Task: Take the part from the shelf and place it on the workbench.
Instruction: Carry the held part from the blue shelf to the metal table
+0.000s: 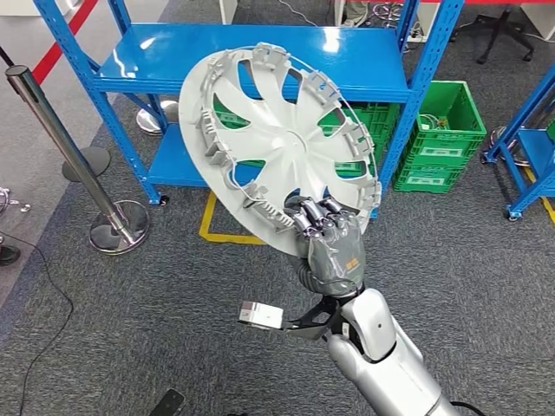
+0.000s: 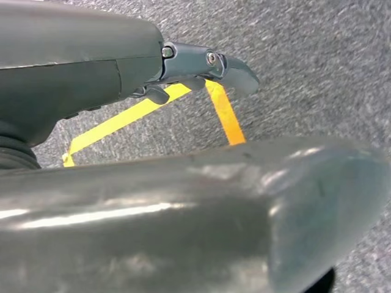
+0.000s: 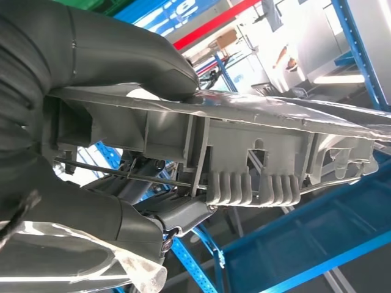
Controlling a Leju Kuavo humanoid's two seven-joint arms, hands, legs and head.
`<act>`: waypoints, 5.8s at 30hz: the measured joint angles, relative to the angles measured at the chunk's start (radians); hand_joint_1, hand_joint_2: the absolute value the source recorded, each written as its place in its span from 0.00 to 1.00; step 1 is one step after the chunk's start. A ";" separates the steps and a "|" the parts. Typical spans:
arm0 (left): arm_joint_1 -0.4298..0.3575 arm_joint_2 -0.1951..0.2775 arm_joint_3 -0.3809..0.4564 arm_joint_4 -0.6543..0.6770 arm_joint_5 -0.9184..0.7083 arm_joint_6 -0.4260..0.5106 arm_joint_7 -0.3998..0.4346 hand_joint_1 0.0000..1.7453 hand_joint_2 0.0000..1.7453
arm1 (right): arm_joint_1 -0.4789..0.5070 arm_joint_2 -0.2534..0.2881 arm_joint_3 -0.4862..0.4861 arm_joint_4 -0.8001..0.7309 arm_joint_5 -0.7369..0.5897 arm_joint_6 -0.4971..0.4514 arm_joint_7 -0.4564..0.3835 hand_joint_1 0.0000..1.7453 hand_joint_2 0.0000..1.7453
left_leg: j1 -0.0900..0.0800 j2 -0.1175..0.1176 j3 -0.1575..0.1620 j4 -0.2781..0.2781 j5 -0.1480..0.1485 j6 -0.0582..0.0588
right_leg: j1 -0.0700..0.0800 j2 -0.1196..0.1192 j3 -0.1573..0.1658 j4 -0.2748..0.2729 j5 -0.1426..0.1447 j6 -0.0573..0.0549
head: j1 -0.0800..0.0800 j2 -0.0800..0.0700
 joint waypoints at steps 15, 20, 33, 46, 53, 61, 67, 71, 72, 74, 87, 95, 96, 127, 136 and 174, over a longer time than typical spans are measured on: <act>-0.005 0.001 0.000 0.005 0.001 0.001 -0.001 0.00 0.00 | 0.002 0.000 0.000 0.004 -0.002 0.001 0.001 1.00 1.00 | 0.001 0.002 0.128 -0.185 0.089 0.052 | -0.005 0.007 -0.172 0.267 -0.127 0.061 | 0.009 0.000; -0.007 0.000 0.000 0.005 0.002 -0.001 -0.001 0.00 0.00 | 0.000 0.000 0.000 0.004 -0.002 0.001 0.002 1.00 1.00 | -0.008 0.003 0.070 -0.182 0.139 0.051 | -0.002 0.007 -0.070 0.251 -0.073 0.046 | 0.008 0.000; -0.006 0.000 0.000 0.005 0.017 -0.013 0.002 0.00 0.00 | -0.012 0.002 0.003 0.005 -0.001 0.004 0.001 1.00 1.00 | 0.003 0.000 -0.012 0.090 0.010 -0.011 | -0.001 0.001 -0.015 0.015 -0.004 0.001 | 0.001 0.000; -0.012 0.001 0.000 0.007 0.017 -0.009 0.006 0.00 0.00 | -0.014 0.004 0.006 0.008 0.009 0.001 0.001 1.00 1.00 | 0.005 0.001 0.142 -0.194 0.086 0.050 | -0.005 0.006 -0.172 0.275 -0.116 0.056 | 0.009 0.000; -0.010 0.001 0.000 0.010 0.017 -0.009 0.012 0.00 0.00 | -0.015 0.004 0.006 0.013 0.022 0.000 0.007 1.00 1.00 | -0.001 -0.001 0.113 -0.190 0.113 0.033 | 0.000 0.007 -0.013 0.060 -0.037 0.039 | 0.008 0.000; -0.007 0.003 0.000 0.011 0.017 -0.011 0.018 0.00 0.00 | -0.015 0.006 0.005 0.014 0.046 -0.001 0.020 1.00 1.00 | 0.002 -0.001 0.027 0.009 -0.006 -0.006 | -0.003 0.004 -0.027 0.034 -0.006 0.001 | -0.001 0.000; -0.006 0.006 0.000 0.013 0.016 -0.012 0.024 0.00 0.00 | -0.013 0.007 0.006 0.016 0.047 0.000 0.021 1.00 1.00 | -0.002 -0.001 0.121 -0.104 0.058 0.013 | 0.007 0.005 -0.046 0.045 0.003 0.002 | 0.000 0.000; -0.004 0.007 0.000 0.013 0.015 -0.011 0.025 0.00 0.00 | -0.013 0.007 0.005 0.017 0.049 -0.003 0.021 1.00 1.00 | -0.008 0.000 0.155 -0.192 0.073 0.033 | 0.011 0.005 -0.062 0.050 0.012 0.020 | 0.000 0.000; -0.003 0.007 0.000 0.014 0.015 -0.011 0.025 0.00 0.00 | -0.012 0.007 0.005 0.018 0.049 -0.003 0.021 1.00 1.00 | -0.008 0.000 0.154 -0.195 0.077 0.036 | 0.010 0.005 -0.065 0.051 0.010 0.025 | 0.000 0.000; -0.004 0.007 0.000 0.014 0.015 -0.011 0.025 0.00 0.00 | -0.014 0.007 0.005 0.019 0.049 -0.004 0.021 1.00 1.00 | -0.005 -0.001 0.150 -0.200 0.082 0.036 | 0.011 0.008 -0.066 0.047 0.012 0.018 | 0.006 0.000; -0.005 0.007 0.000 0.016 0.015 -0.014 0.029 0.00 0.00 | -0.015 0.007 0.006 0.019 0.048 -0.004 0.021 1.00 1.00 | -0.013 -0.004 0.137 -0.195 0.093 0.039 | 0.003 0.010 -0.071 0.039 0.032 0.022 | 0.011 0.000; -0.005 0.008 0.000 0.018 0.015 -0.015 0.030 0.00 0.00 | -0.015 0.008 0.006 0.022 0.045 -0.004 0.021 1.00 1.00 | -0.012 -0.004 0.130 -0.195 0.098 0.035 | 0.005 0.010 -0.079 0.041 0.035 0.025 | 0.010 0.000; -0.005 0.008 0.000 0.018 0.015 -0.015 0.031 0.00 0.00 | -0.015 0.008 0.006 0.022 0.045 -0.004 0.021 1.00 1.00 | -0.012 -0.004 0.130 -0.195 0.099 0.035 | 0.005 0.010 -0.080 0.041 0.035 0.025 | 0.010 0.000; -0.009 0.010 0.000 0.026 0.006 -0.012 0.035 0.00 0.00 | -0.015 0.011 0.002 0.041 0.092 -0.017 0.040 1.00 1.00 | 0.010 -0.058 0.105 -0.208 0.137 0.032 | -0.031 0.048 -0.058 0.104 -0.034 0.073 | 0.015 0.000; -0.010 0.013 -0.001 0.029 0.006 -0.011 0.035 0.00 0.00 | -0.016 0.019 -0.002 0.046 0.095 -0.026 0.041 1.00 1.00 | 0.012 -0.014 0.010 -0.019 0.037 -0.010 | -0.021 0.009 -0.026 0.042 -0.016 0.025 | 0.003 0.000; -0.013 0.017 -0.002 0.034 0.000 -0.012 0.038 0.00 0.00 | -0.013 0.023 -0.006 0.056 0.092 -0.040 0.028 1.00 1.00 | 0.002 0.037 0.086 -0.129 0.099 0.000 | -0.010 -0.048 -0.023 0.036 -0.019 0.021 | -0.004 0.000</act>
